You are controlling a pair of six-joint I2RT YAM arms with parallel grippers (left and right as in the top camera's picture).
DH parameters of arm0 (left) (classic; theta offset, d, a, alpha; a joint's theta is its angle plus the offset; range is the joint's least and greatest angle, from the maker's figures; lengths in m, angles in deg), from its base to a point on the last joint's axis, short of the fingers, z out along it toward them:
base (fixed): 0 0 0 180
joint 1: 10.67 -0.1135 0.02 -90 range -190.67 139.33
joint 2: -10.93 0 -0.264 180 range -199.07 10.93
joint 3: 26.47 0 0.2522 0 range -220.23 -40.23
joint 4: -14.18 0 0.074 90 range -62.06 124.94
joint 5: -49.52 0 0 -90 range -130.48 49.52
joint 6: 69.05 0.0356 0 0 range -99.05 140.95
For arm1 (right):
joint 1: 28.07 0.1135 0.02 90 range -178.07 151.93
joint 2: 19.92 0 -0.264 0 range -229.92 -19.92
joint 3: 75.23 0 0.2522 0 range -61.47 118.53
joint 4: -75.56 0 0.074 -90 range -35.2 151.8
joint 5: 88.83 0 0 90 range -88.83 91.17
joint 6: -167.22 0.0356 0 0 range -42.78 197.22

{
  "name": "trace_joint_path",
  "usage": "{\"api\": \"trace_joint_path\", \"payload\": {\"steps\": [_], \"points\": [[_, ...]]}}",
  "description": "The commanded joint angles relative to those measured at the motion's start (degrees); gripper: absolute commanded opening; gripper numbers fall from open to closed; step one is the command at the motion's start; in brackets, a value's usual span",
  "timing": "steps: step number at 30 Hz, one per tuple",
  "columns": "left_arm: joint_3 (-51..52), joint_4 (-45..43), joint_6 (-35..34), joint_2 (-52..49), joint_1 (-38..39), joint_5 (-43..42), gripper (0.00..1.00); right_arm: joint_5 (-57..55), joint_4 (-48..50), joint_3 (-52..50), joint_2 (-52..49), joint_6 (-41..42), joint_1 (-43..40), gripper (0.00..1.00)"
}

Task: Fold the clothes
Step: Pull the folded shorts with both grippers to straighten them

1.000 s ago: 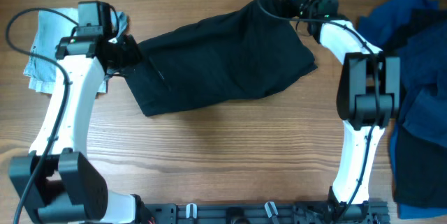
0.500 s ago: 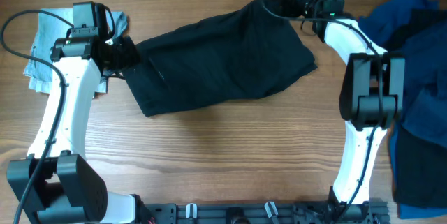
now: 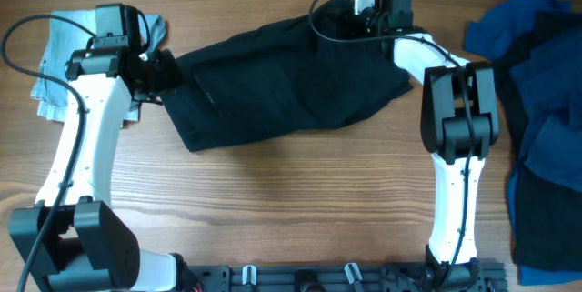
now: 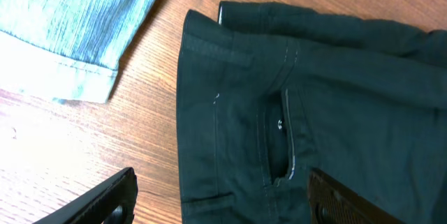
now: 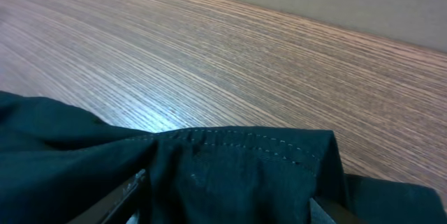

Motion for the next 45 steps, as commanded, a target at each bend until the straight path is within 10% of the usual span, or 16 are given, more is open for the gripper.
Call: {"api": "trace_joint_path", "payload": {"steps": [1, 4, 37, 45], "points": [[0.2, 0.5, 1.0, 0.5, -0.3, 0.8, 0.77, -3.0, 0.5, 1.0, -1.2, -0.8, -0.2, 0.46], [0.2, 0.5, 1.2, 0.5, -0.3, 0.8, 0.78, -3.0, 0.6, 1.0, -1.2, -0.6, -0.4, 0.04], [0.2, -1.0, 1.2, -2.5, -0.3, 0.8, 0.70, -25.7, 2.5, 1.0, 0.5, -0.6, -1.3, 0.04], [0.2, -4.9, 1.4, -2.5, 1.0, -0.8, 0.70, -25.6, -5.8, 1.4, 17.1, 5.9, -1.3, 0.90]]}}
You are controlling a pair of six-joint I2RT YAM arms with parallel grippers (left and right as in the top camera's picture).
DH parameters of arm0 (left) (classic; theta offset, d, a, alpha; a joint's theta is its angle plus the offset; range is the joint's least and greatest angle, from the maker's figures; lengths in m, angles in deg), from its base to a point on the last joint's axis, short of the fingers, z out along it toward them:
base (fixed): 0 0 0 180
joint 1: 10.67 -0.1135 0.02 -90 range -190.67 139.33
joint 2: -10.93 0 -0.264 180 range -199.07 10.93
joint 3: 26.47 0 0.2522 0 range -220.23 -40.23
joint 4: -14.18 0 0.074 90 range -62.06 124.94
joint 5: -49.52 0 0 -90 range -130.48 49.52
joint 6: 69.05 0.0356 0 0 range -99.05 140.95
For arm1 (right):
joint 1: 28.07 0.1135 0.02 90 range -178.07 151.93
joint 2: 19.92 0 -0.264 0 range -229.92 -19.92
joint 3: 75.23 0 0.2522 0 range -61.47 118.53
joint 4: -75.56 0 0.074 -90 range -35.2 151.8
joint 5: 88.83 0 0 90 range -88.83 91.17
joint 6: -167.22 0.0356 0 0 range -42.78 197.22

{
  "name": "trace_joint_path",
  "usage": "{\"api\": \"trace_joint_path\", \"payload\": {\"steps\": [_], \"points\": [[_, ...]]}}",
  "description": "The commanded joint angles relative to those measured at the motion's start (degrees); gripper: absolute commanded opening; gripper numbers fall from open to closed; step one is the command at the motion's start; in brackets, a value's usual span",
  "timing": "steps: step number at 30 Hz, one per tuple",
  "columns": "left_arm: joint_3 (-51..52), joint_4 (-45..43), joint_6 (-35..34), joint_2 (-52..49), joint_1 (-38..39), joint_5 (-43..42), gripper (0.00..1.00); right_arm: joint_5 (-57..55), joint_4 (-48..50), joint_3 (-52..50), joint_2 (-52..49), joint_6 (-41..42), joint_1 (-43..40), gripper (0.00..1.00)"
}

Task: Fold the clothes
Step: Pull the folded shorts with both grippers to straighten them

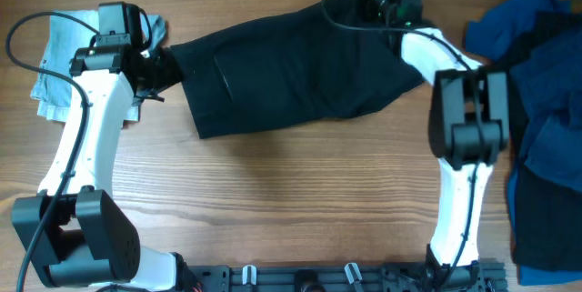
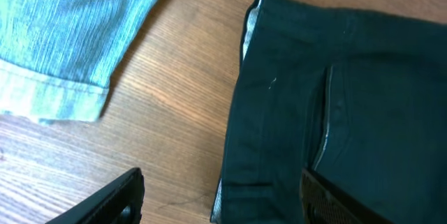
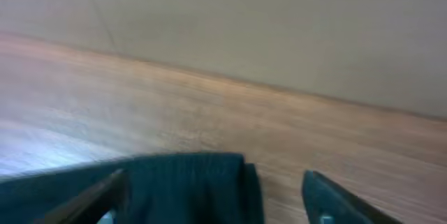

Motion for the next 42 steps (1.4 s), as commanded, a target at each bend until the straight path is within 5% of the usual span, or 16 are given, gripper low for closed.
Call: {"api": "trace_joint_path", "payload": {"steps": [1, 2, 3, 5, 6, 10, 17, 26, 33, 42], "points": [[0.2, -2.9, 0.7, -0.5, 1.3, -0.7, 0.61, -0.8, -9.7, 1.4, 13.9, 2.8, -0.2, 0.99], [0.2, -3.9, 0.7, -0.5, 1.4, -0.7, 0.40, -0.8, -15.6, 1.4, 16.6, 3.6, -0.2, 0.99], [0.2, -4.9, 0.7, -0.5, 1.5, -0.7, 0.04, -0.3, -20.9, 1.4, 18.8, 4.4, -0.2, 1.00], [0.2, -6.7, 0.7, -0.7, 1.5, -0.7, 0.04, 2.0, -31.1, 1.4, 22.2, 4.7, -0.2, 0.97], [0.2, -8.0, 0.7, -0.9, 1.5, -1.3, 0.04, 3.9, -37.9, 1.4, 23.8, 4.7, -0.2, 0.87], [0.2, -12.4, 0.7, -4.2, 1.5, -7.6, 0.04, 5.7, -54.6, 1.2, 24.5, 5.3, -0.2, 0.04], [0.2, -23.1, 0.7, -16.9, 1.6, -13.8, 0.04, 9.6, -60.5, -4.7, 21.9, 5.1, -0.2, 0.04], [0.2, -31.5, 0.7, -23.2, 1.4, -12.8, 0.04, 10.4, -43.9, -20.7, 21.7, 5.3, -0.2, 0.04], [0.2, -31.5, 0.7, -24.2, 1.1, -12.0, 0.04, 0.1, -32.7, -33.6, 21.7, 9.6, -0.7, 0.04], [-2.9, -31.5, 0.7, -13.7, 1.3, -12.7, 0.04, 1.4, -34.8, -29.1, 23.4, 11.1, -1.4, 0.04]]}}
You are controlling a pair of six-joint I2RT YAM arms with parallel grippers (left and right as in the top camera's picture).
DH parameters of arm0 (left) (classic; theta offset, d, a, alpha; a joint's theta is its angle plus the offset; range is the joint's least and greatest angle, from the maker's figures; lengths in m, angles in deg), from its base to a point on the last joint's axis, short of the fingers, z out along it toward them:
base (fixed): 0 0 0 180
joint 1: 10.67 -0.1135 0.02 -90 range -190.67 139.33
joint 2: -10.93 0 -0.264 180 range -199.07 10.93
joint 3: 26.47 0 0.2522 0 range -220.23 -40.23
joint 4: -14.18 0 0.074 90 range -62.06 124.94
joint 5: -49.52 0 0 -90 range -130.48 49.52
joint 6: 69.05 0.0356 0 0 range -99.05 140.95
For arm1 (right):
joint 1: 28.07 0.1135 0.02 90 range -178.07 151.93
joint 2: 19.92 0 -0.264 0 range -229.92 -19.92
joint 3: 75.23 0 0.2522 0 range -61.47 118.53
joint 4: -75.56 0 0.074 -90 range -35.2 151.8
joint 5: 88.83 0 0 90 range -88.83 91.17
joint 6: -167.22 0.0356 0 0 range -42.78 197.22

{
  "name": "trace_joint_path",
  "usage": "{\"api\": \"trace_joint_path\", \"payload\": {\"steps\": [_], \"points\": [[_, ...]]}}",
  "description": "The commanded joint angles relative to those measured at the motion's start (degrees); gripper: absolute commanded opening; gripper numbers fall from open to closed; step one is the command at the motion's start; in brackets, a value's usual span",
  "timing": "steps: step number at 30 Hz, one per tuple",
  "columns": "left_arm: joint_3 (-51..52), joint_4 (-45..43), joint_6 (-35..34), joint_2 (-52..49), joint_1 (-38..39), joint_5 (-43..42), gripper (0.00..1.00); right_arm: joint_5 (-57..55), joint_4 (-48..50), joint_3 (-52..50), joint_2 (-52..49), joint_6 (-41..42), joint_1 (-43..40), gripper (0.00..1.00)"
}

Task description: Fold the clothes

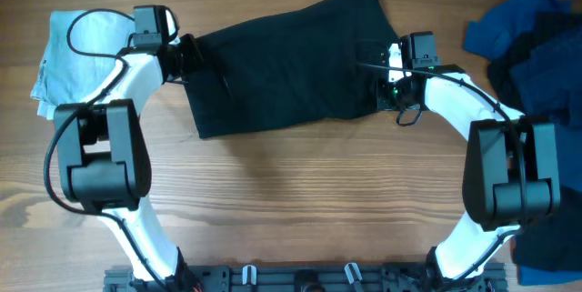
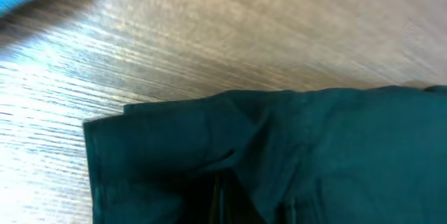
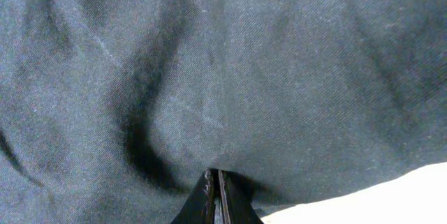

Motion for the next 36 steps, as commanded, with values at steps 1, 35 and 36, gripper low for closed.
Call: {"api": "trace_joint_path", "payload": {"steps": [1, 35, 36], "points": [[-3.1, 0.7, 0.2, 10.5, 0.0, -0.4, 0.04, -2.3, -4.3, 4.8, 1.6, 1.0, -0.5, 0.04], [-3.3, 9.4, 0.3, 10.8, 0.7, 0.2, 0.04, 10.6, -10.2, 15.0, 10.4, -4.8, -4.8, 0.04], [-3.3, 9.6, 0.1, 10.4, 0.7, 0.8, 0.04, 13.1, -10.4, 15.0, 11.9, -5.5, -4.4, 0.04]]}}
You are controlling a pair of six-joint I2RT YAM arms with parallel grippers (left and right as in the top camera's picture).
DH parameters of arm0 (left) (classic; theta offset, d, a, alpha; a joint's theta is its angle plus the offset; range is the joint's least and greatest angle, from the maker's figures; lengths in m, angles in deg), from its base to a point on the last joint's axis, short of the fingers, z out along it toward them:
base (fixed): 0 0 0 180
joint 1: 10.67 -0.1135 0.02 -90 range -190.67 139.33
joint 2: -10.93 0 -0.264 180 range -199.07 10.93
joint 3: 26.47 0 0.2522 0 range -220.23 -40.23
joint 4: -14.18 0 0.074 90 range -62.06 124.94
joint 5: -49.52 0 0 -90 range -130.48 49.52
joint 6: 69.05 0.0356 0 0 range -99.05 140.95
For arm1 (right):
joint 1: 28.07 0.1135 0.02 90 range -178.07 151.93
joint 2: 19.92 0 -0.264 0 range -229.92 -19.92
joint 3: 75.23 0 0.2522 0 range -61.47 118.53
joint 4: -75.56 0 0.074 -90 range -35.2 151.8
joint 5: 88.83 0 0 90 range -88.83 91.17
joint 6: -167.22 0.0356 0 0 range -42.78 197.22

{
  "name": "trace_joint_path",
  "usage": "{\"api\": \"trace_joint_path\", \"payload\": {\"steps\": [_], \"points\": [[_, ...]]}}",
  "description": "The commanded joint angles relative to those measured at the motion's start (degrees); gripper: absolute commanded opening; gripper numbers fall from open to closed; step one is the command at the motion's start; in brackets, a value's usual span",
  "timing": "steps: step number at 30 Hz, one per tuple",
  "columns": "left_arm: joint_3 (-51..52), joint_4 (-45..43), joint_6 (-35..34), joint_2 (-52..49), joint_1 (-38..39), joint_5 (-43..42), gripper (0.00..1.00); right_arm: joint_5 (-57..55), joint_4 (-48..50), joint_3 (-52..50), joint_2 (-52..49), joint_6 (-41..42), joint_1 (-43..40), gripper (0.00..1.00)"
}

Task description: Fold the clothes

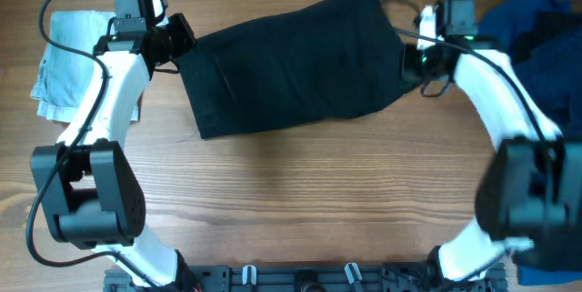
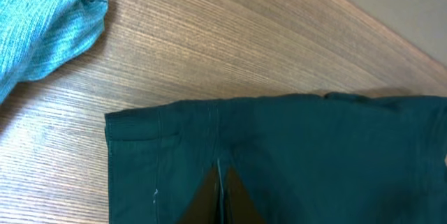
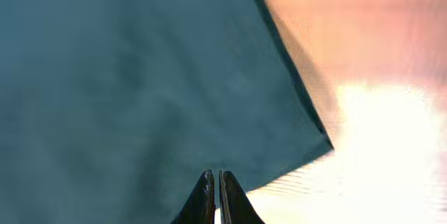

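Note:
A dark garment (image 1: 291, 65) lies spread flat across the far middle of the table, its long side slanting up to the right. My left gripper (image 1: 175, 39) is at its upper left corner, shut on the cloth near a stitched hem (image 2: 220, 175). At the garment's right edge, near the lower right corner, my right gripper (image 1: 411, 63) is also shut on the cloth (image 3: 214, 176). The fabric (image 2: 314, 154) looks smooth and taut in the left wrist view. The right wrist view is blurred.
A folded light blue cloth (image 1: 64, 55) lies at the far left, its edge in the left wrist view (image 2: 42, 28). A heap of blue clothes (image 1: 536, 37) fills the right edge of the table. Bare wood lies in front of the garment.
Both grippers have moved outward. The right one now sits farther right and back, and the garment's right edge has come with it. The cloth lies flatter, without the puckers seen at the right fingertips.
At first both grippers were open at the ends of a rumpled dark garment. Then the garment lay farther back, with both still open. Later both were shut on the cloth, and now it lies stretched between them.

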Motion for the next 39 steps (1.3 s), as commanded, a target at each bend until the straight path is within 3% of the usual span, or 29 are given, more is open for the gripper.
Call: {"api": "trace_joint_path", "payload": {"steps": [1, 4, 9, 19, 26, 28, 29, 30, 33, 34, 37, 39], "points": [[-0.1, 0.6, 0.1, -1.3, 0.2, 1.6, 0.04, 15.1, -0.2, 1.7, 7.4, -5.2, 1.4, 0.04], [-0.1, 0.2, 0.1, -5.0, 0.2, 1.9, 0.04, 20.7, -0.8, 0.9, 6.3, -7.6, 3.2, 0.04], [-0.1, -4.0, 0.1, -12.3, 0.2, 1.9, 0.04, 20.5, -1.9, -3.0, 1.6, -11.6, 8.2, 0.05], [-0.1, -7.6, 0.1, -12.9, 0.1, 5.1, 0.04, 16.7, 0.3, -10.6, -11.6, -10.7, 9.4, 0.04], [-4.1, -1.4, 0.0, -3.8, 0.1, 5.2, 0.04, 16.9, -0.6, -9.4, -11.4, -9.2, 9.4, 0.04], [-4.7, 2.3, -3.6, 1.7, 0.0, 7.2, 0.05, 16.9, -2.7, -8.0, -8.7, -9.2, 9.4, 0.04], [-4.7, 4.3, -5.1, 4.0, -0.3, 7.7, 0.19, 16.9, -3.5, -7.2, -6.9, -8.8, 9.4, 0.04], [-4.7, 6.3, -6.2, 5.6, -0.5, 7.6, 0.25, 16.9, -3.9, -6.7, -5.4, -7.5, 9.4, 0.04], [-4.7, 14.8, -7.7, 8.9, -1.0, 5.6, 0.34, 16.9, -3.9, -6.3, -0.6, -4.7, 9.4, 0.04], [-4.7, 17.7, -7.7, 9.0, -1.0, 4.6, 0.46, 16.9, -3.7, -6.3, 0.8, -4.7, 9.4, 0.05], [-4.1, 29.6, -7.4, 7.5, -0.7, 3.3, 0.65, 16.9, -2.8, -6.3, 4.5, -4.7, 9.4, 0.08], [-3.8, 34.3, -7.2, 6.0, -0.7, 3.3, 0.72, 16.6, -2.5, -6.3, 4.8, -4.7, 9.4, 0.09]]}}
